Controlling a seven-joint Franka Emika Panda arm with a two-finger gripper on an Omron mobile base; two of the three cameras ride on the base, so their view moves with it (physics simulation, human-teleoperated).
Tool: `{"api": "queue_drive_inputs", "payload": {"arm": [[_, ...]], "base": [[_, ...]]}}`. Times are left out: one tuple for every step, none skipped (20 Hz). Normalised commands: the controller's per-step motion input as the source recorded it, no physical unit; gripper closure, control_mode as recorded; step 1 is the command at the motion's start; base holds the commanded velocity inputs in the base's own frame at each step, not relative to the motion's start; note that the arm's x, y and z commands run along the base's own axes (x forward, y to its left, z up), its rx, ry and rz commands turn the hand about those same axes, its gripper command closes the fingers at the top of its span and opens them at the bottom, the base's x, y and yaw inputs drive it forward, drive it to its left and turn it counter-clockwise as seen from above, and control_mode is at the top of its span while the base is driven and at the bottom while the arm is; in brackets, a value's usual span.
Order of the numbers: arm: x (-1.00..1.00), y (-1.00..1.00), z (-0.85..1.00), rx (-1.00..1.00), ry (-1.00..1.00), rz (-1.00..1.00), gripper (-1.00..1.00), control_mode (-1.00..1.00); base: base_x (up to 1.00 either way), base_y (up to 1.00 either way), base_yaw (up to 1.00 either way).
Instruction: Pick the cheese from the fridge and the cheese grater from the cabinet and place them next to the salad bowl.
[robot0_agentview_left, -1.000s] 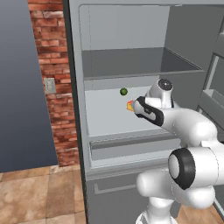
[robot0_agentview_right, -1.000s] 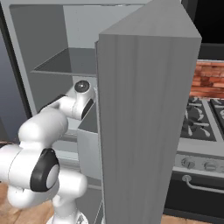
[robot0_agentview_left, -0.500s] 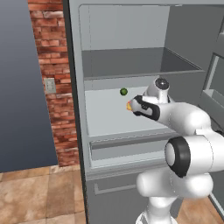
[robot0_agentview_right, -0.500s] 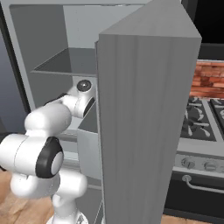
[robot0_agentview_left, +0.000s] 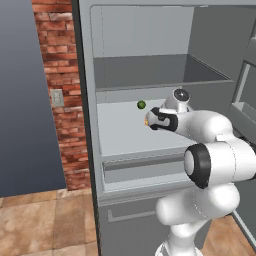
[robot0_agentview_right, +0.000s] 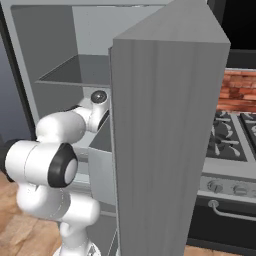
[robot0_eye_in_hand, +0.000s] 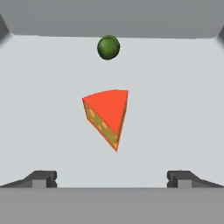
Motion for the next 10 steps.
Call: {"api": "queue_drive_inputs", "payload": {"arm": [[0.24, 0.00, -0.13, 0.00, 0.00, 0.00, -1.00, -1.00], [0.23, 0.00, -0.10, 0.00, 0.00, 0.00, -1.00, -1.00], [0.24, 0.00, -0.07, 0.00, 0.00, 0.00, -1.00, -1.00], [0.26, 0.00, -0.07, 0.00, 0.00, 0.00, -1.00, -1.00], [0.25, 0.00, -0.06, 0.00, 0.00, 0.00, -1.00, -1.00], [0.25, 0.00, -0.06, 0.00, 0.00, 0.00, -1.00, -1.00], [0.24, 0.00, -0.06, 0.00, 0.00, 0.00, -1.00, -1.00], [0.25, 0.00, -0.07, 0.00, 0.00, 0.00, -1.00, -1.00], [0.24, 0.00, -0.09, 0.00, 0.00, 0.00, -1.00, -1.00], [0.23, 0.00, -0.09, 0.00, 0.00, 0.00, -1.00, -1.00]], "base": [[0.00, 0.00, 0.00], [0.00, 0.00, 0.00], [0.00, 0.00, 0.00], [0.00, 0.00, 0.00], [0.00, 0.00, 0.00], [0.00, 0.00, 0.00], [0.00, 0.00, 0.00], [0.00, 0.00, 0.00], [0.00, 0.00, 0.00], [0.00, 0.00, 0.00]]}}
